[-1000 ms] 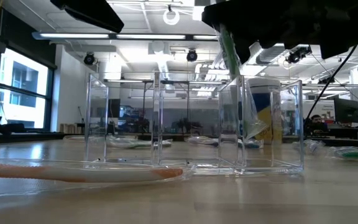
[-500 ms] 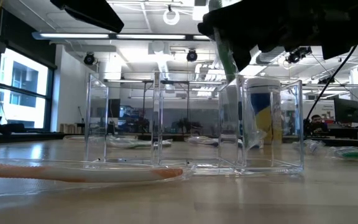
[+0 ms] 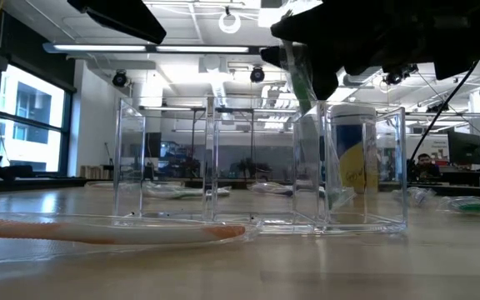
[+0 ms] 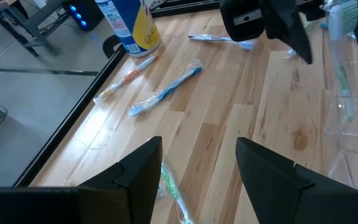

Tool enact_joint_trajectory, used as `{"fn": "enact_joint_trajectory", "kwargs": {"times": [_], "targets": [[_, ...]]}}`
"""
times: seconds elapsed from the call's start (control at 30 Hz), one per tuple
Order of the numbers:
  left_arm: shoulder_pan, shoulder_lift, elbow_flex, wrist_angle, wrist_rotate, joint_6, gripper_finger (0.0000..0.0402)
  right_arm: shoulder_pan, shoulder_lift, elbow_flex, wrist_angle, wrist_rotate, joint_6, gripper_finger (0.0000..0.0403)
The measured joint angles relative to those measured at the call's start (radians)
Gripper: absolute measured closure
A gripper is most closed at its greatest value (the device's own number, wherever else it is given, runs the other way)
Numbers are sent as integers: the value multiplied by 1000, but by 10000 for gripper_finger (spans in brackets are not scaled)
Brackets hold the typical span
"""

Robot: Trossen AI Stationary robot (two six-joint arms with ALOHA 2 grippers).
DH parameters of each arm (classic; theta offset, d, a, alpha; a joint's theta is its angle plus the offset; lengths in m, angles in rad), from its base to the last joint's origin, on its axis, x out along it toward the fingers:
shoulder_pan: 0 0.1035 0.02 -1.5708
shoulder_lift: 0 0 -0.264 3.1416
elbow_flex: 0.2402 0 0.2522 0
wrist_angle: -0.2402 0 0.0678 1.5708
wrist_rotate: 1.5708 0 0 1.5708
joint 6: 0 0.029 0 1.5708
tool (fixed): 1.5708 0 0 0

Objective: Pick & Place toothbrushing station
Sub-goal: Put the top left green toothbrush into the transparent organizer

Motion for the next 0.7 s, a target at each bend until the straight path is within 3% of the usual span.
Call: {"fn": "enact_joint_trajectory", "kwargs": {"times": [0.3,0.7], "targets": [[0,0,0,-2,5,0,199,0,0,0,-5,67,-6,172],[0,0,0,-8,6,0,199,2,-59,0,-111,107,20,175]]}}
